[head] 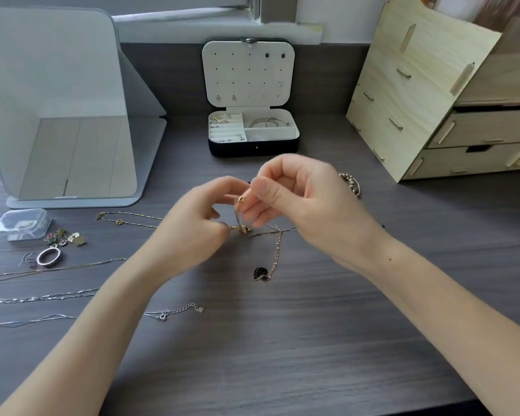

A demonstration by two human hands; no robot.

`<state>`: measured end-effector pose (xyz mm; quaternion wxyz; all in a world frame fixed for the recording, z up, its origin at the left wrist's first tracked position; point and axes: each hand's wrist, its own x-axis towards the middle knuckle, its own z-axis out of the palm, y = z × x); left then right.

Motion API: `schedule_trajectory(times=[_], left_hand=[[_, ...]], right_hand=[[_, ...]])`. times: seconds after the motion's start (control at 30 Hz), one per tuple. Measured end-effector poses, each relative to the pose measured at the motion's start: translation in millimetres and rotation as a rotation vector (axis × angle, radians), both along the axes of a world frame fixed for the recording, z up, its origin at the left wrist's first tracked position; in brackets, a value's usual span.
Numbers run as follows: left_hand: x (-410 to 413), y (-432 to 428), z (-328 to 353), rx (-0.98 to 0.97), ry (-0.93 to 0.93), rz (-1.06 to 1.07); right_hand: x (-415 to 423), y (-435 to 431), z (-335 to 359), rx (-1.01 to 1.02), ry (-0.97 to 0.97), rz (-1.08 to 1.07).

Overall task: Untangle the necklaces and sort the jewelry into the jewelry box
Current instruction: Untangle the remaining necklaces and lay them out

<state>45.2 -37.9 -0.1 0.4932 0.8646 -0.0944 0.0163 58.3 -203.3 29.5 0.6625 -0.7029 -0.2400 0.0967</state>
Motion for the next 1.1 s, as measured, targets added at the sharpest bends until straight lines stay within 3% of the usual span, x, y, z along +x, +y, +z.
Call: schedule_trajectory(times=[0.17,0.27,0.37,0.47,0.6,0.87,1.1], left_hand=[[6,3,-4,-0.009,-0.006,0.111],[5,-1,-7,0.108,-0.042,0.102],[4,-1,-13,0.256,-0.124,0.074],[4,-1,-17,0.323,-0.195,0.048],[3,-3,-19,0.408,-0.249,-0.006],[2,-7,-24,0.537,-0.231,-0.135],[4,-7,-32,0.62,-0.26,-0.226]], right_hand=[[-12,0,-23,-0.219,0.009,0.117],[-17,-1,-34,-0.423,-0.127,0.124],[-23,-7,-34,-0.487,-0.199,0.18],[-26,-16,-38,-0.571,-0.409,0.184],[-23,-25,-54,-0.774,-0.708,0.002],[-26,-41,-61,-0.806,-0.678,-0.019],[-29,-53,-56,-0.708,-0.525,0.07]])
